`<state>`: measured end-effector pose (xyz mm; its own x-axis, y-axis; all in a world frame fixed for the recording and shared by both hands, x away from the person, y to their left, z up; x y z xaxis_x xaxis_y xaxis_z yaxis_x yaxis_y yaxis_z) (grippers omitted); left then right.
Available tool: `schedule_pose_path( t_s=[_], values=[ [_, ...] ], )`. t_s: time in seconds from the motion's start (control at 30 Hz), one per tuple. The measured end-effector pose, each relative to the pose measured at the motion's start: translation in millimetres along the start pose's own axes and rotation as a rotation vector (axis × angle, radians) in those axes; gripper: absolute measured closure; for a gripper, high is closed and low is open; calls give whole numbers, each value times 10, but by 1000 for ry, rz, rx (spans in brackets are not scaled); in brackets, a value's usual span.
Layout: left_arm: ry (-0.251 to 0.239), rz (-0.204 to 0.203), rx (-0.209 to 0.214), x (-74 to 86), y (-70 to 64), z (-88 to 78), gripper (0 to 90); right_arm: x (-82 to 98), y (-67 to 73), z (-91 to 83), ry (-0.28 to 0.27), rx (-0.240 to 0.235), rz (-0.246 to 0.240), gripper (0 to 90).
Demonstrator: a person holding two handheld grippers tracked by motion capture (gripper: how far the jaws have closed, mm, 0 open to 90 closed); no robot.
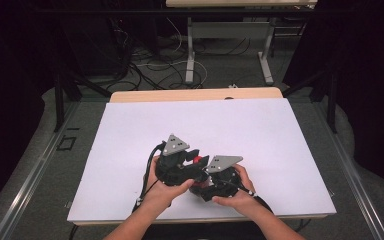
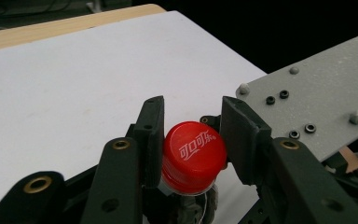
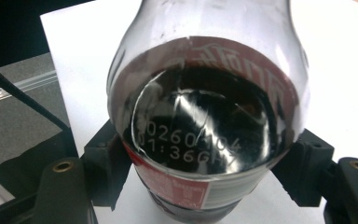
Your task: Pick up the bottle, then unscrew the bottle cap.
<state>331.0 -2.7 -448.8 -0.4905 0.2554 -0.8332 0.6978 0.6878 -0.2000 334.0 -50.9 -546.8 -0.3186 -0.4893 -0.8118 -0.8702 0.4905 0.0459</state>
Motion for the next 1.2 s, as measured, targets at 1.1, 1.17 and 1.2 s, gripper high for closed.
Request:
schedule_pose_path(
  t_s=[1.1, 1.17, 1.2],
  values=[
    [105, 196, 407, 95, 113, -159, 426, 17, 133, 18, 6, -98, -54, 286],
    [113, 204, 409, 104, 103, -141, 438, 27, 145, 20, 11, -101, -56, 286],
    [115, 213, 413, 106, 99, -136, 439, 21, 137, 26, 5, -98, -62, 286]
  ],
)
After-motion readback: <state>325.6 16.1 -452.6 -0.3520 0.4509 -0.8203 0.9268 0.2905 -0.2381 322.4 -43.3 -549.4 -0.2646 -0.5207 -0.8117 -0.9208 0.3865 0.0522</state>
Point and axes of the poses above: each handheld gripper's, and its own axes: z roughly forward along the jaws, x roughly out of its underside, y roughly to its left, the point moved 9 cm from there along z, roughly forward along the jaws, and after that the axes turned 1 degree about y, right-handed, at the moved point
